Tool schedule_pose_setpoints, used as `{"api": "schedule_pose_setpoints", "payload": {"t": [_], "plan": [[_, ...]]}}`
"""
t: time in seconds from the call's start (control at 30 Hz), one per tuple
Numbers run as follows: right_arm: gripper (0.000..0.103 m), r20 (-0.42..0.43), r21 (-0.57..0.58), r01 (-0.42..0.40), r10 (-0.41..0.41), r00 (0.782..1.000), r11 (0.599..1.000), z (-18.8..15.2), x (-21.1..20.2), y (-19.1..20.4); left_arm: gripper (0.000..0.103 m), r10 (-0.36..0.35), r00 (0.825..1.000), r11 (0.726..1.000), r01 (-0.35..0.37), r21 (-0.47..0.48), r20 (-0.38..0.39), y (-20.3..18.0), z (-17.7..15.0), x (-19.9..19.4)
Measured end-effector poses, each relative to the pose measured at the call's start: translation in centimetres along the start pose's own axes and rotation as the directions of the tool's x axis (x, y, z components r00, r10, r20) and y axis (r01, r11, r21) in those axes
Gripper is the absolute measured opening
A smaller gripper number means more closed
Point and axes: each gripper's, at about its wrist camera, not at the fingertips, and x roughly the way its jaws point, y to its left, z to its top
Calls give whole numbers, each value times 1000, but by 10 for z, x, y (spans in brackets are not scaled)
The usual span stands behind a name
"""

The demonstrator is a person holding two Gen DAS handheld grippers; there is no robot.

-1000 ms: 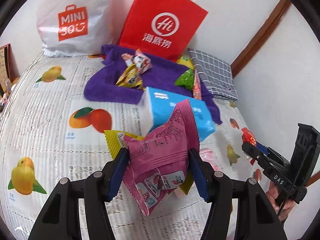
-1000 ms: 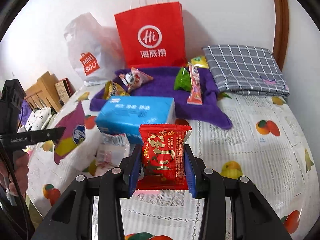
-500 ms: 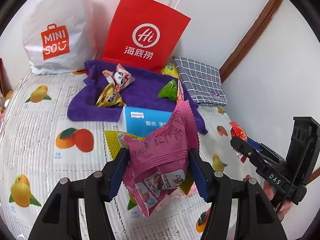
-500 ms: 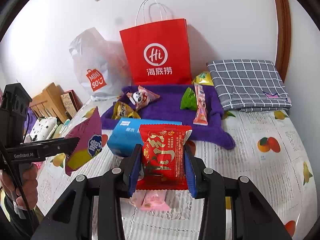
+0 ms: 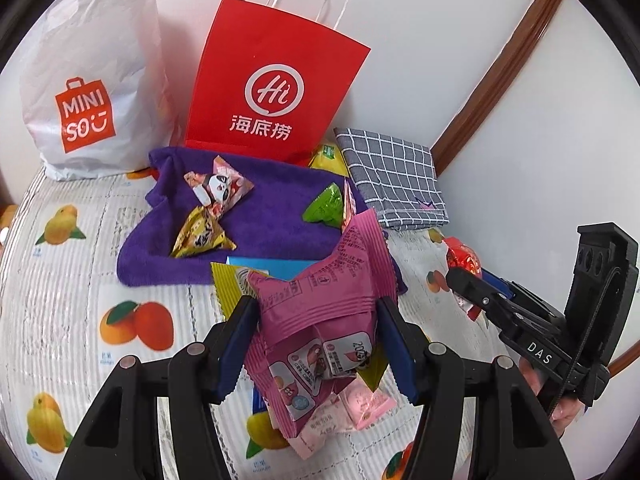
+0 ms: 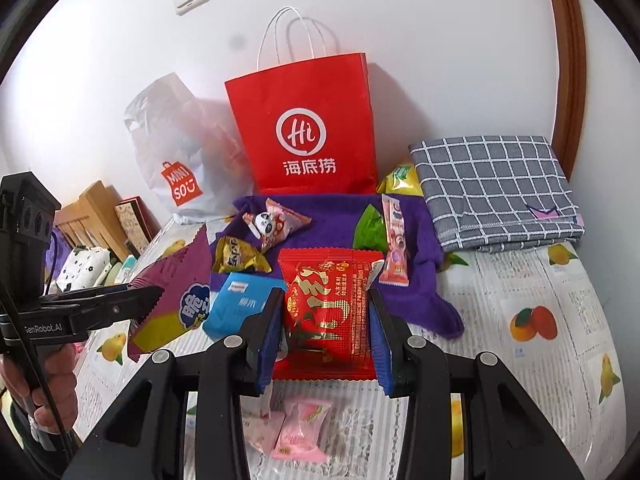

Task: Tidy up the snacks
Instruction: 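Lift and carry the red packet and pink bag with both grippers toward the towel, then lower the red packet and pink bag onto the purple towel, open both grippers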

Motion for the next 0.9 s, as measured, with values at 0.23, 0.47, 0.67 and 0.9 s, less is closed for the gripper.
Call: {"api": "schedule_pose_setpoints", "payload": {"t": [0.23, 0.47, 0.67, 0.9], "plan": [[40, 16, 1, -16, 16, 1000, 1000, 14, 11, -5, 59, 6, 1000, 1000, -6, -9, 5, 6, 18, 8], [40, 12, 13, -10, 10, 1000, 1000, 29, 28, -12, 58, 5, 1000, 1000, -5, -15, 5, 12, 34, 19], [40, 0, 12, -8, 8, 1000, 1000, 34, 44, -15, 58, -10, 1000, 1000, 10, -24, -3, 18, 44, 32], [40, -11, 10, -3, 3, 1000, 1000, 39, 59, -20, 58, -10, 1000, 1000, 10, -27, -7, 23, 57, 44]]}}
